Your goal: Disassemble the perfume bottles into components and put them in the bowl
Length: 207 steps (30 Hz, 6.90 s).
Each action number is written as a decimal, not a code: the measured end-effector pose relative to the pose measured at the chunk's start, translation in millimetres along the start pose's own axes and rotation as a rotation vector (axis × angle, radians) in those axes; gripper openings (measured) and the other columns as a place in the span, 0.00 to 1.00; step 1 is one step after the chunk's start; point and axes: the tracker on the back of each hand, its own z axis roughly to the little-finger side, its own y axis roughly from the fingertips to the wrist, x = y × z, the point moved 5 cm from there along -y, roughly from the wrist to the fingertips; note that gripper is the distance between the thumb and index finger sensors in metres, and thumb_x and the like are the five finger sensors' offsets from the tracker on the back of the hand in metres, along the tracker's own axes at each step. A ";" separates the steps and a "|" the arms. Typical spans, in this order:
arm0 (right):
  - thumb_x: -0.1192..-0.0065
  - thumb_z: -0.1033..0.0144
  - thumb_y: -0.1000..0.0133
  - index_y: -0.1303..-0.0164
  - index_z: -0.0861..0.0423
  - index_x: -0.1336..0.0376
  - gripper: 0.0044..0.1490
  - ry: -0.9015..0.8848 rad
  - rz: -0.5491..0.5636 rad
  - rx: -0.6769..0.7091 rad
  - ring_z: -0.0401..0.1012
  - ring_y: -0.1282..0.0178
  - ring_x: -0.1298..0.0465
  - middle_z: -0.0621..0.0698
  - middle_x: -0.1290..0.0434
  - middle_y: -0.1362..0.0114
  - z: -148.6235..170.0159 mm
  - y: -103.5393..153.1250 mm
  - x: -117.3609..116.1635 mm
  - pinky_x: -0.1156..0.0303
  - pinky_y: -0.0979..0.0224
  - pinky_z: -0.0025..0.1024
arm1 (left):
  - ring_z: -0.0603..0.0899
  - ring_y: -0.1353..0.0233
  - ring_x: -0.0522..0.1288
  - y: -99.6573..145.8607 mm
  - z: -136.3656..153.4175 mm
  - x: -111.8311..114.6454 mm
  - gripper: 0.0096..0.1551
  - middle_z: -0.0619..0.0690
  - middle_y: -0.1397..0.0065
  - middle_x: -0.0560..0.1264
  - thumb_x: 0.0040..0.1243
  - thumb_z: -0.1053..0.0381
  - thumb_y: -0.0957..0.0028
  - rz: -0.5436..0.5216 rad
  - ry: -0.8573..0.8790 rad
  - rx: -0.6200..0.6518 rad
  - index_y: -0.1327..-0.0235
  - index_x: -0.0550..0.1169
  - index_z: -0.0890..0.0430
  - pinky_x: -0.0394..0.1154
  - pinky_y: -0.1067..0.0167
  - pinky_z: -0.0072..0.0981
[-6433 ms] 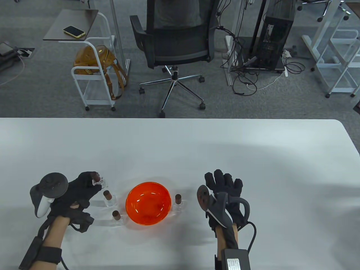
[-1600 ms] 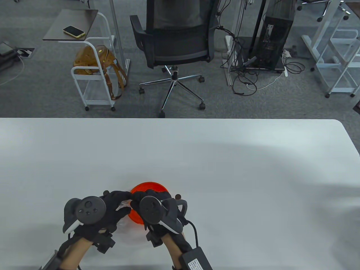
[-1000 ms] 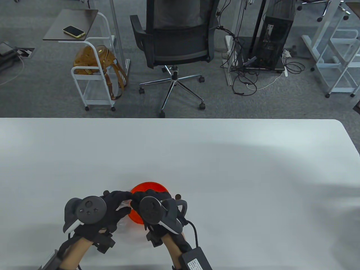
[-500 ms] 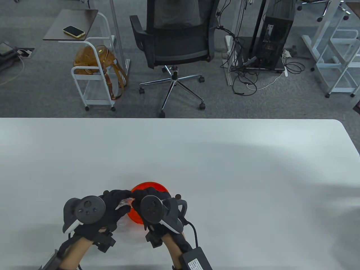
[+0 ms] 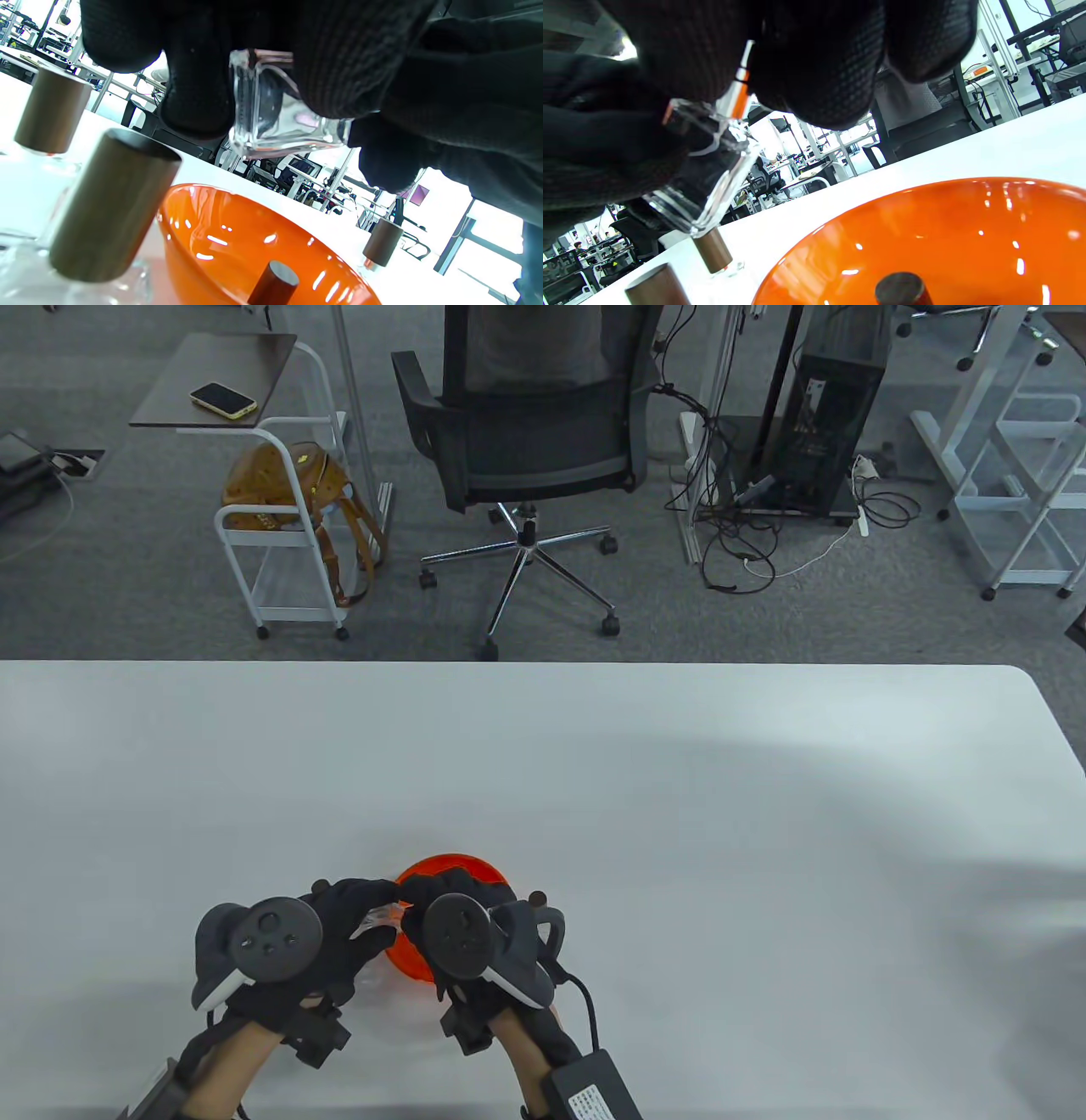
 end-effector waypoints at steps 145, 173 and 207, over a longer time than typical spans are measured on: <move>0.38 0.43 0.57 0.42 0.41 0.29 0.32 0.442 0.071 -0.229 0.40 0.41 0.18 0.42 0.20 0.36 63.1 3.4 55.1 0.30 0.28 0.56 | 0.63 0.38 0.83 -13.4 131.9 33.7 0.33 0.52 0.32 0.85 0.75 0.44 0.61 0.248 -0.071 -0.495 0.38 0.83 0.46 0.71 0.36 0.62; 0.34 0.42 0.59 0.38 0.41 0.33 0.37 0.139 0.055 0.047 0.36 0.46 0.15 0.41 0.21 0.36 -16.4 8.9 25.9 0.26 0.30 0.51 | 0.60 0.41 0.85 -8.2 -7.1 3.0 0.30 0.51 0.36 0.86 0.74 0.45 0.57 0.053 -0.109 -0.026 0.38 0.83 0.44 0.74 0.39 0.60; 0.29 0.44 0.61 0.43 0.43 0.27 0.35 0.732 -0.213 -0.014 0.39 0.46 0.16 0.44 0.19 0.38 -1.9 -0.2 -38.3 0.28 0.30 0.56 | 0.61 0.40 0.87 -8.0 15.2 -3.2 0.31 0.53 0.31 0.83 0.71 0.49 0.54 0.051 -0.037 -0.107 0.34 0.78 0.46 0.75 0.37 0.60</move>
